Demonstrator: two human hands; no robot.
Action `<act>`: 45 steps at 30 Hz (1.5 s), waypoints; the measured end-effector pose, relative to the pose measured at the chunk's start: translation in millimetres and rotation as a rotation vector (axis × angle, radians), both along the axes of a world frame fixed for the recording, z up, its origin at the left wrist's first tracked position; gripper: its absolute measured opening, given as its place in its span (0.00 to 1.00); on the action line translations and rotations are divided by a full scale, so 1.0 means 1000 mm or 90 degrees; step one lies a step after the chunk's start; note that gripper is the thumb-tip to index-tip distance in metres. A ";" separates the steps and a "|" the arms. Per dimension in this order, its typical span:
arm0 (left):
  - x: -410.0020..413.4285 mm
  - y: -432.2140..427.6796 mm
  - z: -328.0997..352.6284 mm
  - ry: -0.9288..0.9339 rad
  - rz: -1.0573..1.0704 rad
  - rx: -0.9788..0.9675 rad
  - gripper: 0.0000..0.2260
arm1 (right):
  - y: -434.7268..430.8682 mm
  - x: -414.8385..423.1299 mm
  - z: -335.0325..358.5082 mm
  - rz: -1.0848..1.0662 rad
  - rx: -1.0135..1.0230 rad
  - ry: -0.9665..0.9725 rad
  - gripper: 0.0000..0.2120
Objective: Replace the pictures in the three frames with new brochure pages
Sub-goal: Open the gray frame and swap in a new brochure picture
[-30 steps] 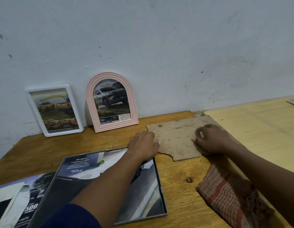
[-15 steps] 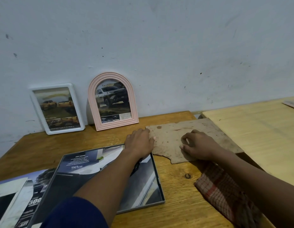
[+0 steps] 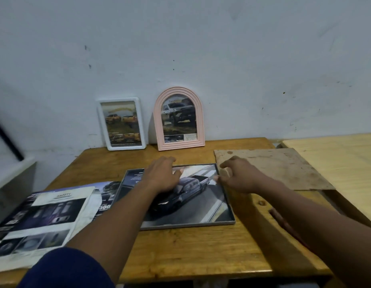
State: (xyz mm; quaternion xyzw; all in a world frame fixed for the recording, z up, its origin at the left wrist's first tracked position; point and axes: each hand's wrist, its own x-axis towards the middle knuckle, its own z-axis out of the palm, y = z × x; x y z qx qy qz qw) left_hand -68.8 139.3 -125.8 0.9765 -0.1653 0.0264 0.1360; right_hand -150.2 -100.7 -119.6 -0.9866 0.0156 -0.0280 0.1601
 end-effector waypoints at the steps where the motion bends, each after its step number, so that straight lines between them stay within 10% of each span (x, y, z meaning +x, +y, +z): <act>1: -0.002 0.016 -0.003 0.003 0.026 0.013 0.28 | 0.014 0.001 -0.003 0.006 -0.023 0.027 0.25; 8: -0.007 0.099 -0.036 0.048 0.171 -0.005 0.30 | 0.049 0.008 -0.032 -0.058 -0.090 0.078 0.51; 25: 0.060 0.081 -0.023 0.005 0.112 -0.166 0.29 | 0.032 0.082 -0.026 -0.148 0.087 -0.058 0.37; 45: 0.077 0.049 -0.042 -0.007 0.042 -0.100 0.29 | 0.019 0.083 -0.034 -0.183 -0.062 -0.072 0.42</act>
